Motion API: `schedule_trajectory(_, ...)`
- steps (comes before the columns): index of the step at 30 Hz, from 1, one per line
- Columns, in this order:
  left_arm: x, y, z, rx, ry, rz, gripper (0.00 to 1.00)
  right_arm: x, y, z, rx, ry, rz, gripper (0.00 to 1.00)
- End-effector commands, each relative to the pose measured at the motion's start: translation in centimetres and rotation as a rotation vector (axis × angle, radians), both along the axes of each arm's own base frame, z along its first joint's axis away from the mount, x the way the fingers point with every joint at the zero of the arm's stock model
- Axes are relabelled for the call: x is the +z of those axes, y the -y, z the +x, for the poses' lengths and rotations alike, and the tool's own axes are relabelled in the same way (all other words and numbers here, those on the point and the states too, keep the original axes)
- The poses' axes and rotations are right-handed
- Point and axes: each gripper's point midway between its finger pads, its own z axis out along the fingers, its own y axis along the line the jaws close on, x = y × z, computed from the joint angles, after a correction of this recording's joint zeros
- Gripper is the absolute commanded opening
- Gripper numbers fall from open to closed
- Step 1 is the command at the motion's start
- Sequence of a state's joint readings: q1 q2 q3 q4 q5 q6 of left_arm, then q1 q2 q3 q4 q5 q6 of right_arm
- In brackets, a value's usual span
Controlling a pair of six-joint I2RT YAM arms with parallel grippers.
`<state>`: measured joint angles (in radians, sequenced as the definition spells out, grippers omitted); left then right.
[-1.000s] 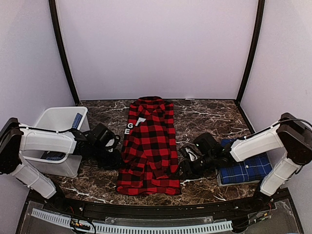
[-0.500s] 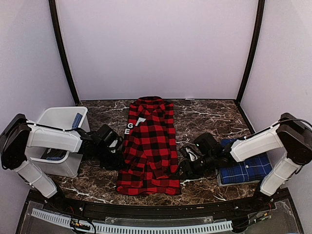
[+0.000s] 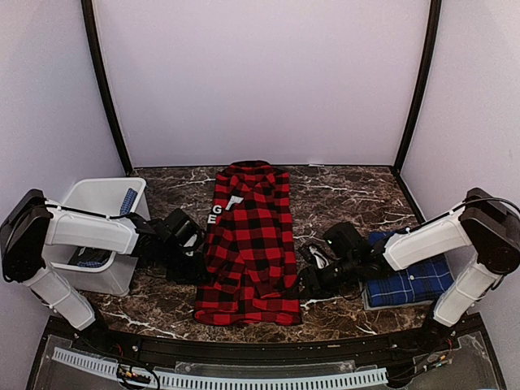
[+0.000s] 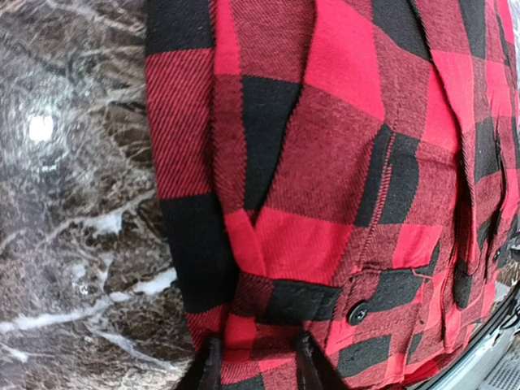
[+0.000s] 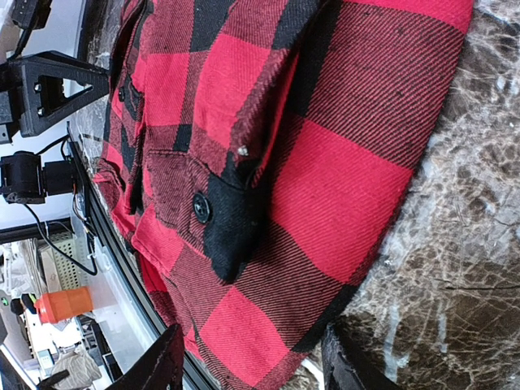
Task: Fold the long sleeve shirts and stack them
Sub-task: Pick up the rectangle-folded shirt from the center of the board.
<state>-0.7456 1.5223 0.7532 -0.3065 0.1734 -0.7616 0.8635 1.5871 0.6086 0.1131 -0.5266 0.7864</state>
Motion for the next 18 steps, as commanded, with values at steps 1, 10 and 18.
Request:
schedule_trajectory(1,0.7,0.5,-0.1,-0.017,0.0,-0.005,0.24,-1.2,0.7,-0.3,-0.012,-0.022,-0.031,0.55)
schedule_trajectory(10,1.9,1.4,-0.3,-0.023,-0.006,-0.053,0.0,-1.2,0.8,-0.3,-0.011,-0.023,-0.031,0.55)
schedule_trajectory(18,1.8,0.7,-2.0,-0.032,-0.052,-0.061,0.0,-1.2,0.9,-0.4,-0.009,-0.025,-0.033,0.54)
